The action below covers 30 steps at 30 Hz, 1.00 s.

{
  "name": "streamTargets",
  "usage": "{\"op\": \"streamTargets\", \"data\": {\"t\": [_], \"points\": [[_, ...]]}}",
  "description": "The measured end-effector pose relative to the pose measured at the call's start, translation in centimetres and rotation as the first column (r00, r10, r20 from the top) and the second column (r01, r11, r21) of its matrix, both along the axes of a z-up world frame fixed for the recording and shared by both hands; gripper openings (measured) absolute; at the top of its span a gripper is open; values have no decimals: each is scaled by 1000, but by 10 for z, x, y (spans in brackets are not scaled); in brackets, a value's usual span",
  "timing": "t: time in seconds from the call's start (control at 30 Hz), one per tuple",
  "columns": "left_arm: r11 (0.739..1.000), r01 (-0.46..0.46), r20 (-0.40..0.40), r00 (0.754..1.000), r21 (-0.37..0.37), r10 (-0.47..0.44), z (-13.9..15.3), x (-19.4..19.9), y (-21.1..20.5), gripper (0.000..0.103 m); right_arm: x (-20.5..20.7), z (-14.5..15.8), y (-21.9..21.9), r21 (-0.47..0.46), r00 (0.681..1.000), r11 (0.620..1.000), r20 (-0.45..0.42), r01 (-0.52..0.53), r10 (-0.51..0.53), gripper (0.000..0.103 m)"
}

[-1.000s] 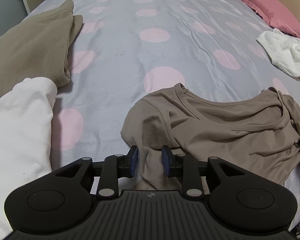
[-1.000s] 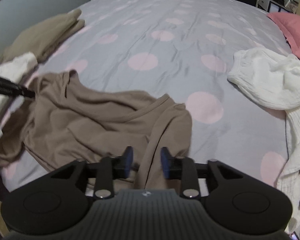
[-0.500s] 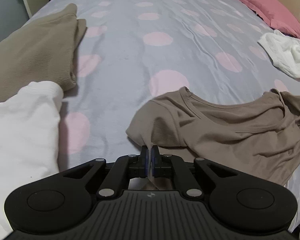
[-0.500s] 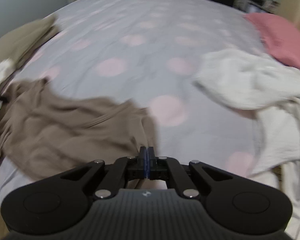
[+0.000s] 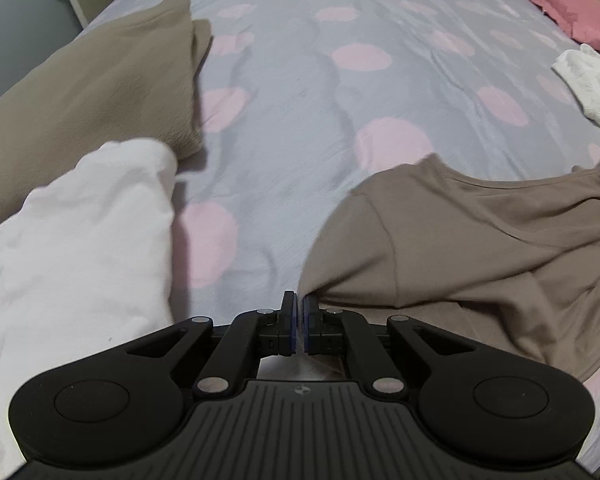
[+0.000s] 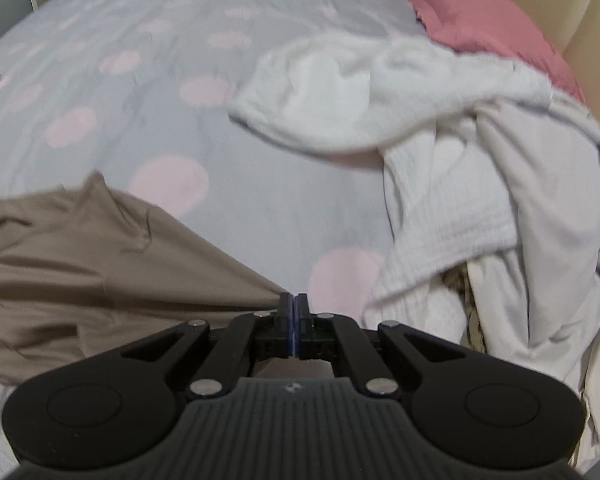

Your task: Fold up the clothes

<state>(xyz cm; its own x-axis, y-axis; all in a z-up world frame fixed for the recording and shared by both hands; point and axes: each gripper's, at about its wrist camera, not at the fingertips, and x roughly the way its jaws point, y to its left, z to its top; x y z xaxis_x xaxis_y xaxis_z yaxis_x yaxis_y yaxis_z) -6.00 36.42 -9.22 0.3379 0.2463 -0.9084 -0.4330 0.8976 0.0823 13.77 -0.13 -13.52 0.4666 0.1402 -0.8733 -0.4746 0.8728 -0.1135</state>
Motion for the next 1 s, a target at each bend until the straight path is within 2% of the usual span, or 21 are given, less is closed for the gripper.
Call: {"op": "streamTargets", "data": {"t": [0.1,0.27,0.37,0.53,0.63,0.73,0.8,0.83,1.0], "points": [[1000,-10,-12,1000,-8,10,-2,-4,6,1,0,-9,-3,-6,1000,1000,-28,-8,8,1],[999,4,-11,1000,-39,-4,4,-6,9,5,-1,-3,-6,25,999,1000,-37,-10,10,3],[999,14,11,1000,-46,-14,16,-8,9,17,0,13,-9,54,1000,999,-10,-6,6,6],[998,34,117,993,-62,-27,46,0,11,36,2,38,-7,112,999,993,33,-22,18,7],[997,70,120,991,-34,-66,46,22,11,37,10,46,4,138,998,989,39,-60,55,7],[993,109,106,989,-44,-104,35,41,13,36,20,47,21,161,992,979,34,-126,122,8],[993,108,99,990,-56,-102,25,55,16,34,27,42,36,186,985,968,4,-171,173,26],[992,109,99,990,-63,-102,20,60,17,34,30,39,45,199,980,961,-10,-192,198,29],[988,150,75,986,-40,-147,-1,75,14,34,37,26,75,194,956,938,-6,-288,294,25]]}}
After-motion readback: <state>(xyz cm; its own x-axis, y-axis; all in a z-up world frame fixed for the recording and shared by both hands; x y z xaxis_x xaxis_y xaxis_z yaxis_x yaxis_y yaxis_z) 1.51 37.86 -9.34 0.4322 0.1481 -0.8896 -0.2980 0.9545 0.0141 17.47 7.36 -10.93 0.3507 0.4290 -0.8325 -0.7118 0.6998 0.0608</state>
